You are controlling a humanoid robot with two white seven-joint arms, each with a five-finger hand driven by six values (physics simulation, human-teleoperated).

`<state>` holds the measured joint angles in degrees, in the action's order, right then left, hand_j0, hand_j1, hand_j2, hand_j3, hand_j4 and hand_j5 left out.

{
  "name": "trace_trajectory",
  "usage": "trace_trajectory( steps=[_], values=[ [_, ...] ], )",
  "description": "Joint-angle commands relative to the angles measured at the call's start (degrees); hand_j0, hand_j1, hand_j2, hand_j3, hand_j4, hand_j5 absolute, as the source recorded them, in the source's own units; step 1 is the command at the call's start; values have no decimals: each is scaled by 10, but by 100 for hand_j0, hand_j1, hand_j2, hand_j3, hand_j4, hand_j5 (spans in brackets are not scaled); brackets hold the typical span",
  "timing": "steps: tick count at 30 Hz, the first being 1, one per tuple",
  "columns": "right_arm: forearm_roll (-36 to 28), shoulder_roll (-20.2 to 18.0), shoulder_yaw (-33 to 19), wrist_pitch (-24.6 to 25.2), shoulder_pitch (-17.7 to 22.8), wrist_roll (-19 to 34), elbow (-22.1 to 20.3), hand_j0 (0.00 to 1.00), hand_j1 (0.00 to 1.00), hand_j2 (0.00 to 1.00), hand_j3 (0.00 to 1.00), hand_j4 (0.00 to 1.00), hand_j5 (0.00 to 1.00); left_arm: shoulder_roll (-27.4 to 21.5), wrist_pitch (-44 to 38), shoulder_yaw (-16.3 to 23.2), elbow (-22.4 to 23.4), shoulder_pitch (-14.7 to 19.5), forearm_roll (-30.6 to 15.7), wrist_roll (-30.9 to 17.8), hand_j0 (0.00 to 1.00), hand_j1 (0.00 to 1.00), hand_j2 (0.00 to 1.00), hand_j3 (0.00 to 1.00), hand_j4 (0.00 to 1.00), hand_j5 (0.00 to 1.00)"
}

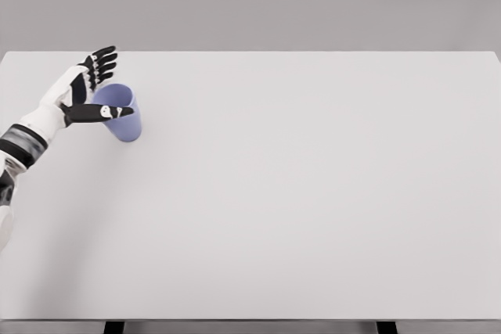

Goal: Flip the cup with left arm and place it on the table

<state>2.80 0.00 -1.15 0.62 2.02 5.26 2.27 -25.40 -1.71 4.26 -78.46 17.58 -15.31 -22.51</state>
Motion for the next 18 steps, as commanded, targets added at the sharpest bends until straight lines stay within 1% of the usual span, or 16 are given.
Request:
trace_trajectory(
  steps=[1,9,12,13,17,18],
  values=[
    [0,0,0,0,0,0,0,100,100,100,100,100,100,-10,2,0,-1,0,-3,0,100,100,100,100,100,100],
    [0,0,0,0,0,0,0,100,100,100,100,100,100,-28,6,-6,-10,1,-3,0,100,100,100,100,100,100],
    [0,0,0,0,0,0,0,100,100,100,100,100,100,-61,45,-15,-27,0,-3,-1,100,100,100,100,100,100],
    [0,0,0,0,0,0,0,100,100,100,100,100,100,-78,50,-16,-33,0,-3,-1,100,100,100,100,100,100],
    [0,0,0,0,0,0,0,100,100,100,100,100,100,-108,49,-20,-33,-6,-3,-1,100,100,100,100,100,100],
    [0,0,0,0,0,0,0,100,100,100,100,100,100,-109,49,-20,-34,-6,-2,-1,100,100,100,100,100,100]
  ],
)
